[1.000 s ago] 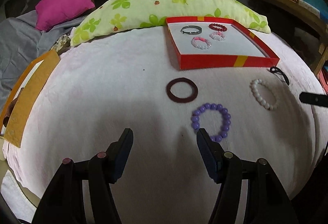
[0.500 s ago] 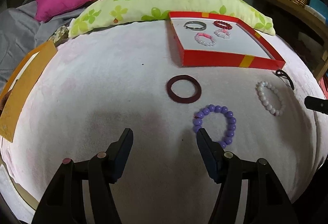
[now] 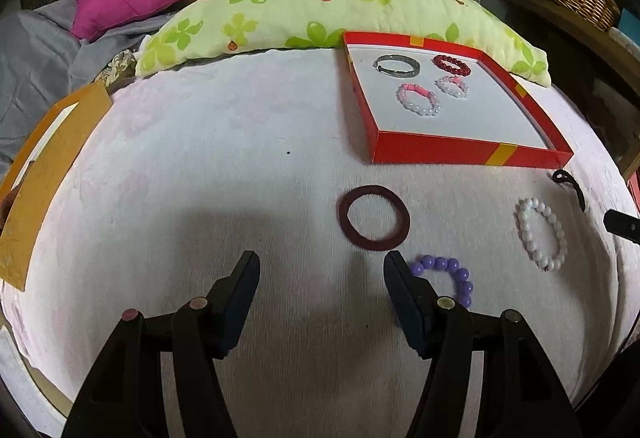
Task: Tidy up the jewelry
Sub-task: 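Grasp the purple bead bracelet with the left tool while the right tool grasps the white bead bracelet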
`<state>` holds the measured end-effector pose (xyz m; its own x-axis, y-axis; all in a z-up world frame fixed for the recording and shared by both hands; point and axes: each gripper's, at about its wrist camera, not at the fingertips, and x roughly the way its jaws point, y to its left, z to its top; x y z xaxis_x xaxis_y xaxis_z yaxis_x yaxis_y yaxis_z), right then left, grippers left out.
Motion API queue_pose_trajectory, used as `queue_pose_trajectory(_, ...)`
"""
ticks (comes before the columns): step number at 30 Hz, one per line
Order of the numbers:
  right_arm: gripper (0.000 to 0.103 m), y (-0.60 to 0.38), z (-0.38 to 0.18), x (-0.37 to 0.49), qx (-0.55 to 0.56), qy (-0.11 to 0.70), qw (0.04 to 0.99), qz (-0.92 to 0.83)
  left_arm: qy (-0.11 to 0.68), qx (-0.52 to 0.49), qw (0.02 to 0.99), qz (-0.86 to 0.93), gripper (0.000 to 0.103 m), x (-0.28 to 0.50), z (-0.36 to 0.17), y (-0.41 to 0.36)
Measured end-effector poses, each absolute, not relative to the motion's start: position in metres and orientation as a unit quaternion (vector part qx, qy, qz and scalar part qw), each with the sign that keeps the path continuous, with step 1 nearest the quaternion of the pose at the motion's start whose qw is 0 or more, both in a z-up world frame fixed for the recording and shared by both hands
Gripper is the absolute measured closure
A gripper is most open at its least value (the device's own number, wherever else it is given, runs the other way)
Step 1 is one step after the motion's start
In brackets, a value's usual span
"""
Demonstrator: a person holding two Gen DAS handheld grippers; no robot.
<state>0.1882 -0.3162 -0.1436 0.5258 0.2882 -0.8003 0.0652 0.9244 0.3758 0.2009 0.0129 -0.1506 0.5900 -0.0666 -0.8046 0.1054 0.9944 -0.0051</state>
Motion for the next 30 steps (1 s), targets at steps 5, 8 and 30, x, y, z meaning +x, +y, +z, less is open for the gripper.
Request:
queue_pose_trajectory(5, 0.073, -0.318, -0.147, 0.199, 0.189, 0.483, 0.853, 0.053, 0.455, 0.020, 0.889, -0.057, 0.038, 0.197, -0.153, 0.012)
queue_pose_trajectory(8, 0.073, -0.310, -0.148, 0.198, 0.183, 0.487, 0.851, 0.069, 0.456, 0.025, 0.887, -0.069, 0.038, 0.193, -0.155, 0.007)
queue_pose_trajectory(30, 0.074, -0.246, -0.172, 0.220, 0.104, 0.516, 0.847, 0.078, 0.469, 0.035, 0.876, -0.110, 0.055, 0.193, -0.167, -0.013)
